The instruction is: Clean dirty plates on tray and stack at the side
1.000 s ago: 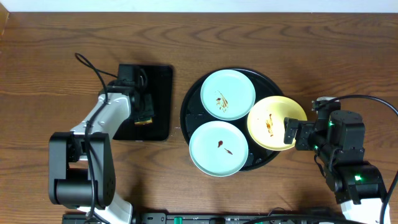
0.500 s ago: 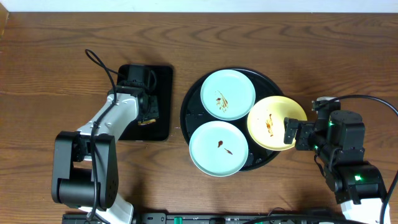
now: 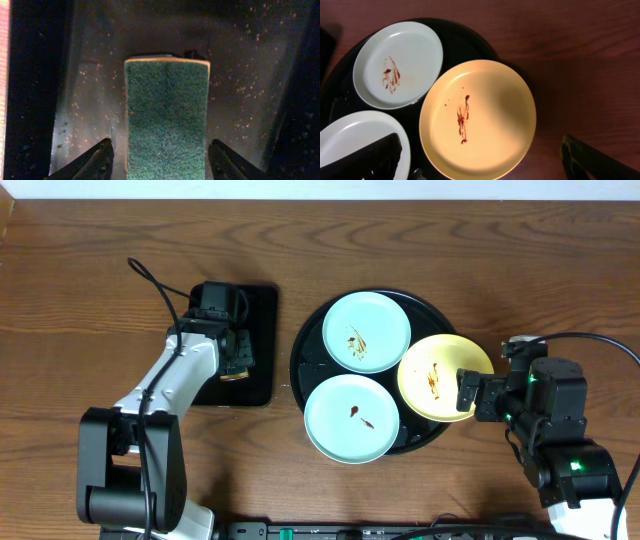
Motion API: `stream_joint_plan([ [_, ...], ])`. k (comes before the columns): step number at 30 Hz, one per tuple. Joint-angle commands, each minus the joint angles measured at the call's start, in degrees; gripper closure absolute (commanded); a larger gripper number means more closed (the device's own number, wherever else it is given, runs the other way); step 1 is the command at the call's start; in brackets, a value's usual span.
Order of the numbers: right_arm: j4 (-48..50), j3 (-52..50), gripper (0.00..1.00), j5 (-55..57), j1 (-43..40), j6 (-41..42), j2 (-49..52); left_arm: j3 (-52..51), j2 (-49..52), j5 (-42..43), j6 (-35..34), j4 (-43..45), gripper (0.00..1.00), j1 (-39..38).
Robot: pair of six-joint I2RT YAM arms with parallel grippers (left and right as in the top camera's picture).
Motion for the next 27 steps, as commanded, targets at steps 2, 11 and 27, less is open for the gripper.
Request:
stream_joint_plan([
  [2,-0.07,1.22,0.01,0.57,0.37,0.57,-0.09,1.16,1.01,0.13,-1.03,-0.50,0.37,-0.07],
  [11,-0.26,1.22,0.01,0.57,0.37,0.57,-0.09,1.16,2.58,2.49,-1.64,0.44,0.37,-0.07],
  [27,-0.37,1.22,0.01,0.57,0.37,0.57,-0.09,0.72,3.80,2.51,-1.66,0.74,0.37,-0.02],
])
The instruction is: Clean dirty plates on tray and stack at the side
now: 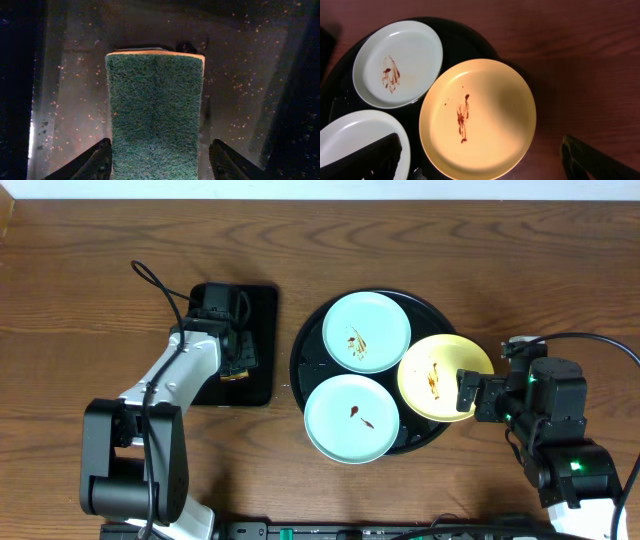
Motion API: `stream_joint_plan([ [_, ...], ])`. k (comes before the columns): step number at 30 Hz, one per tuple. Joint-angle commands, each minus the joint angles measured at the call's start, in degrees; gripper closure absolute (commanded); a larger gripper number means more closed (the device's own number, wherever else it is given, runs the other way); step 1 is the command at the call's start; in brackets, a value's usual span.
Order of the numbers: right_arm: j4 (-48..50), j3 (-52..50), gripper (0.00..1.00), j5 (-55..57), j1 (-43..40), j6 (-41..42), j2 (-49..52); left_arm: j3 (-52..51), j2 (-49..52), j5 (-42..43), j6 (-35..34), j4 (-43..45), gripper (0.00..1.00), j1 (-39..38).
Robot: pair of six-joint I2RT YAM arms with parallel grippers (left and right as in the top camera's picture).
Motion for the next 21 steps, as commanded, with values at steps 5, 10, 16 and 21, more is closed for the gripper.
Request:
stream_joint_plan([
  [5,-0.61,1.22,0.01,0.57,0.37,0.57,-0.09,0.72,2.67,0.39,-0.79,0.15,0.44,-0.02],
  [10,-1.11,1.22,0.01,0.57,0.37,0.57,-0.09,0.76,2.54,0.35,-0.76,0.20,0.45,-0.02],
  [16,-1.11,1.22,0.01,0.57,0.37,0.57,-0.09,1.20,1.57,0.33,-0.76,0.15,0.43,0.00],
  [21,-1.11,1.22,0.01,0.59,0.37,0.57,-0.09,1.25,0.44,0.37,-0.76,0.04,0.43,-0.02],
])
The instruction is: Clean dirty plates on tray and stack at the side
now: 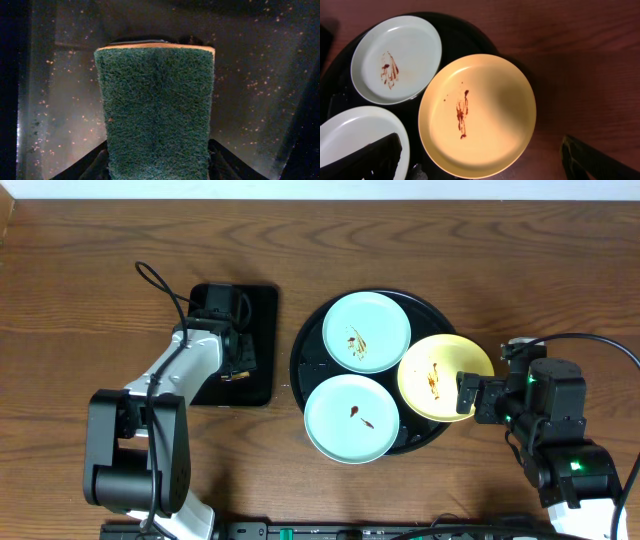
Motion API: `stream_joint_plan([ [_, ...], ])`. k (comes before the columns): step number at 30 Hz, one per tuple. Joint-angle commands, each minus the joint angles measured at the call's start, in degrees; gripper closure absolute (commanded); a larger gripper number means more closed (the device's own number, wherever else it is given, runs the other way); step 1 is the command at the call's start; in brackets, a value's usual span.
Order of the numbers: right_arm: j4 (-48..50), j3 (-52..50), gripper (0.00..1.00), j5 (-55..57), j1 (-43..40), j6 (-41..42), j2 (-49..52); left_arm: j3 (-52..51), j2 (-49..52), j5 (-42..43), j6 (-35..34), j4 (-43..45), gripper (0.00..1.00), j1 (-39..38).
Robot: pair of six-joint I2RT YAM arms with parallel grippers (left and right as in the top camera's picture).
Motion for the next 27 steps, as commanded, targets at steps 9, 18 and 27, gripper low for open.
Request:
stream_joint_plan([
  [9,-0.07,1.20,0.01,0.59,0.37,0.57,-0.09,1.22,-1.49,0.35,-1.03,-0.50,0.43,-0.02],
  [18,-0.07,1.20,0.01,0.57,0.37,0.57,-0.09,1.42,-1.62,0.37,-1.68,-0.09,0.37,-0.02],
  [27,-0.07,1.20,0.01,0.61,0.37,0.55,-0.09,1.77,-1.90,0.35,-1.66,-0.15,0.37,-0.02],
])
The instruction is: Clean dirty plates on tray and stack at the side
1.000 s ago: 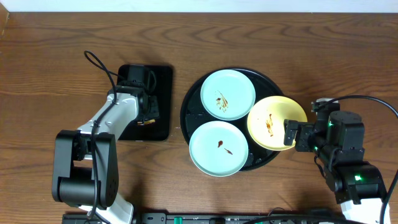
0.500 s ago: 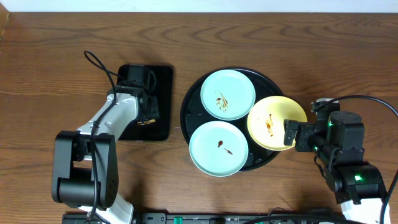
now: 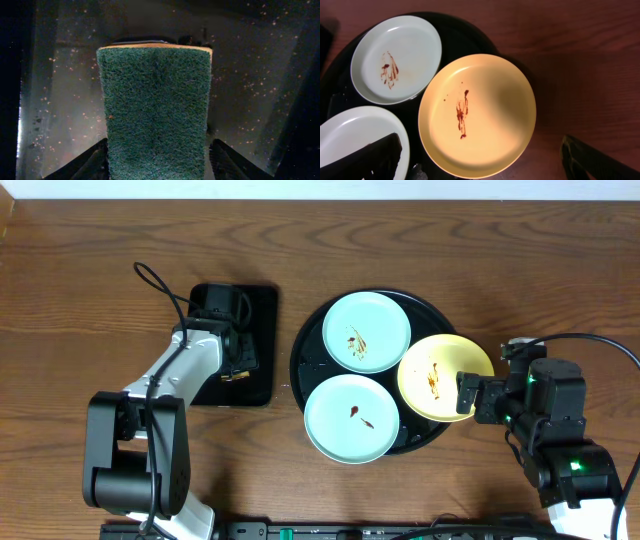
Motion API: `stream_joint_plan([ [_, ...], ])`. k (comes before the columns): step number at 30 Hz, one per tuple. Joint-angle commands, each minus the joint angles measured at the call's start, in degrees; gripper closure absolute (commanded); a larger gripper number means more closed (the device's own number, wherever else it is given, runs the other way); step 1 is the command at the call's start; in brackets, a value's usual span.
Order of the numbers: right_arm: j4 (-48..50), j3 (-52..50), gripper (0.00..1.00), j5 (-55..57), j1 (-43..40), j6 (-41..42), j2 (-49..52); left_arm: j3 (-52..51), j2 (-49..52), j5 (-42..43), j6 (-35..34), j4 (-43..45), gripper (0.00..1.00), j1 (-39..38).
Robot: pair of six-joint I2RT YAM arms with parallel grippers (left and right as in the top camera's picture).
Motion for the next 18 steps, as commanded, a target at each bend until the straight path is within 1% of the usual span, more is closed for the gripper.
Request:
stream_joint_plan([
  [1,-0.07,1.22,0.01,0.61,0.37,0.55,-0.09,1.75,-1.46,0.35,-0.37,0.02,0.37,-0.02],
  [8,-0.07,1.22,0.01,0.61,0.37,0.55,-0.09,1.75,-1.57,0.35,-0.37,-0.15,0.38,-0.02],
  [14,-0.07,1.22,0.01,0.59,0.37,0.55,-0.09,1.75,-1.57,0.33,-0.37,-0.35,0.50,-0.02],
  [18,-0.07,1.22,0.01,0.61,0.37,0.55,-0.09,1.75,-1.57,0.33,-0.37,-0.39,0.56,-0.02],
])
